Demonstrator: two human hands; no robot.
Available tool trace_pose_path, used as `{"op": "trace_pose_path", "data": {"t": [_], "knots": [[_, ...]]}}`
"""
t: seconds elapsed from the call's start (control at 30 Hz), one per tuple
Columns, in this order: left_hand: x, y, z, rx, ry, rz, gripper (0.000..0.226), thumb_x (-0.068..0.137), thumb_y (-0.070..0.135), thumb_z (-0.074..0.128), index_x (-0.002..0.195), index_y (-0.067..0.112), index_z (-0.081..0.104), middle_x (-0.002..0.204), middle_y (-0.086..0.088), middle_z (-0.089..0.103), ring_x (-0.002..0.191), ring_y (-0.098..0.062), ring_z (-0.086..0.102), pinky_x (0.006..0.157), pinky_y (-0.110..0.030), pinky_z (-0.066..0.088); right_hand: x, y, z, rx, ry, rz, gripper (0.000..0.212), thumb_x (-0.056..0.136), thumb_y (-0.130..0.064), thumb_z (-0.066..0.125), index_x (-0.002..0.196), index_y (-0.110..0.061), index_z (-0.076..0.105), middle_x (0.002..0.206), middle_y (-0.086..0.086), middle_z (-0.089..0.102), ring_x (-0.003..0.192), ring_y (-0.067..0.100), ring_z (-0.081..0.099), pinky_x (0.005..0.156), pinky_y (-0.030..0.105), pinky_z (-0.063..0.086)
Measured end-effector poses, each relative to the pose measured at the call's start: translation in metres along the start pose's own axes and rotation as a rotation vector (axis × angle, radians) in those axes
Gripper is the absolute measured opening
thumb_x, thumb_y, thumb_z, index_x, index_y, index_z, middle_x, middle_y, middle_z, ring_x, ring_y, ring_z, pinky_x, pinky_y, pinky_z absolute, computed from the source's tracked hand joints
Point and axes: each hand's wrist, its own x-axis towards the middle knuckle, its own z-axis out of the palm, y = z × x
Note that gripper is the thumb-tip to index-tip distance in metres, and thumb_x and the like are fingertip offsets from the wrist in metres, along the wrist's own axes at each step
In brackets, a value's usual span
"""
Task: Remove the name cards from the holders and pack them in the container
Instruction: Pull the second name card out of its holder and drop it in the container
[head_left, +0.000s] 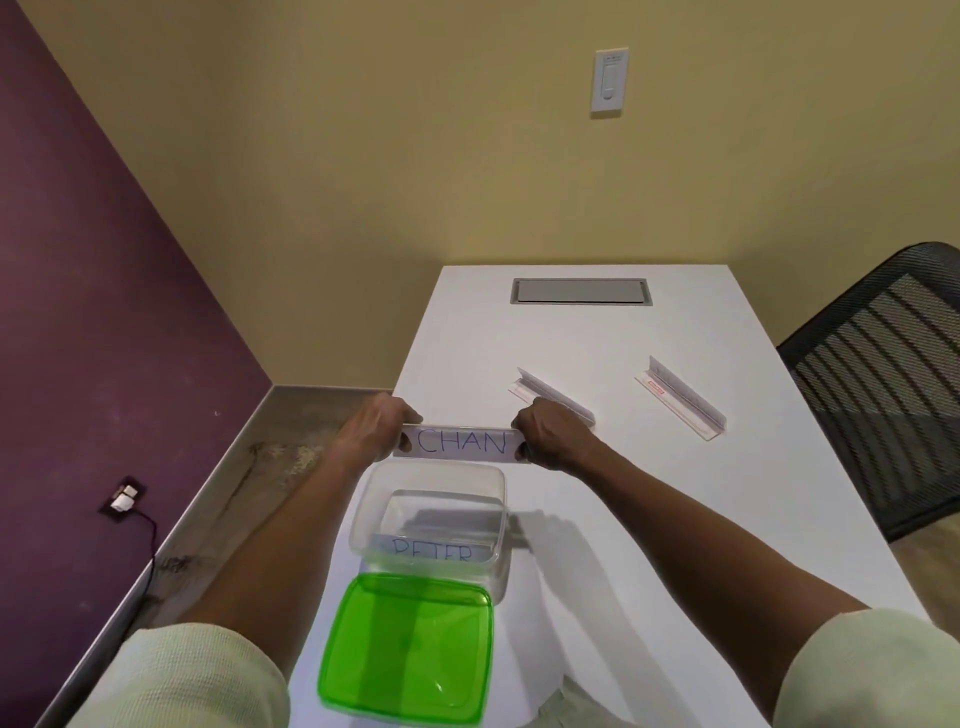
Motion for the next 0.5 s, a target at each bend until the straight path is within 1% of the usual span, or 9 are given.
{"op": "trace_pose_path", "data": {"t": [0.07,0.13,0.17,0.27,0.37,0.43,0.5], "knots": [[0.001,-0.011,0.005,0.031,-0.005,0.010,0.039,0.084,0.001,0.049,0.114,0.012,0.071,0.074,0.002,0.076,0.080,-0.013,0.069,0.076,-0.031,0.053,0.001,-0.008,0.007,0.016,-0.023,0.006,0.022,0.075,-0.018,0.069,0.085,0.002,0.065,0.083,0.025,0.063,0.079,0.037,0.064,0.057,0.030,0.035],[0.000,-0.022,0.010,0.084,-0.019,0.024,0.040,0.083,-0.002,0.056,0.117,0.012,0.070,0.089,-0.002,0.078,0.079,-0.012,0.068,0.073,-0.027,0.049,0.003,-0.016,0.013,0.026,-0.042,0.010,0.021,0.076,-0.017,0.068,0.085,0.002,0.065,0.083,0.025,0.063,0.079,0.036,0.064,0.057,0.030,0.035],[0.000,-0.026,0.013,0.111,-0.027,0.032,0.041,0.082,-0.003,0.060,0.119,0.012,0.069,0.096,-0.004,0.077,0.081,-0.014,0.069,0.073,-0.026,0.049,0.004,-0.020,0.016,0.027,-0.055,0.012,0.021,0.076,-0.017,0.069,0.086,0.002,0.065,0.082,0.024,0.063,0.078,0.036,0.064,0.057,0.029,0.034],[0.001,-0.039,0.022,0.151,-0.072,0.036,0.044,0.079,-0.001,0.070,0.121,0.011,0.067,0.102,-0.008,0.076,0.085,-0.017,0.071,0.075,-0.027,0.053,0.005,-0.030,0.026,0.026,-0.094,0.024,0.020,0.075,-0.015,0.070,0.083,0.003,0.064,0.074,0.019,0.055,0.072,0.034,0.062,0.057,0.028,0.033],[0.004,-0.049,0.031,0.205,-0.103,0.037,0.045,0.074,0.003,0.077,0.117,0.013,0.069,0.114,-0.010,0.072,0.095,-0.025,0.070,0.085,-0.035,0.057,0.007,-0.039,0.036,0.015,-0.127,0.028,0.018,0.074,-0.014,0.070,0.080,0.002,0.064,0.067,0.013,0.045,0.062,0.031,0.050,0.055,0.027,0.033],[0.007,-0.054,0.035,0.217,-0.124,0.034,0.041,0.073,0.003,0.078,0.113,0.014,0.072,0.113,-0.010,0.073,0.094,-0.025,0.069,0.085,-0.036,0.058,0.009,-0.043,0.041,0.011,-0.152,0.020,0.019,0.074,-0.014,0.071,0.080,0.002,0.064,0.068,0.013,0.047,0.064,0.030,0.051,0.056,0.027,0.033],[0.011,-0.060,0.039,0.230,-0.133,0.038,0.042,0.072,0.006,0.080,0.113,0.014,0.072,0.113,-0.009,0.072,0.094,-0.025,0.068,0.085,-0.034,0.058,0.012,-0.047,0.047,0.002,-0.162,0.012,0.017,0.074,-0.013,0.072,0.074,-0.001,0.060,0.071,0.015,0.050,0.066,0.030,0.053,0.057,0.026,0.033]]}}
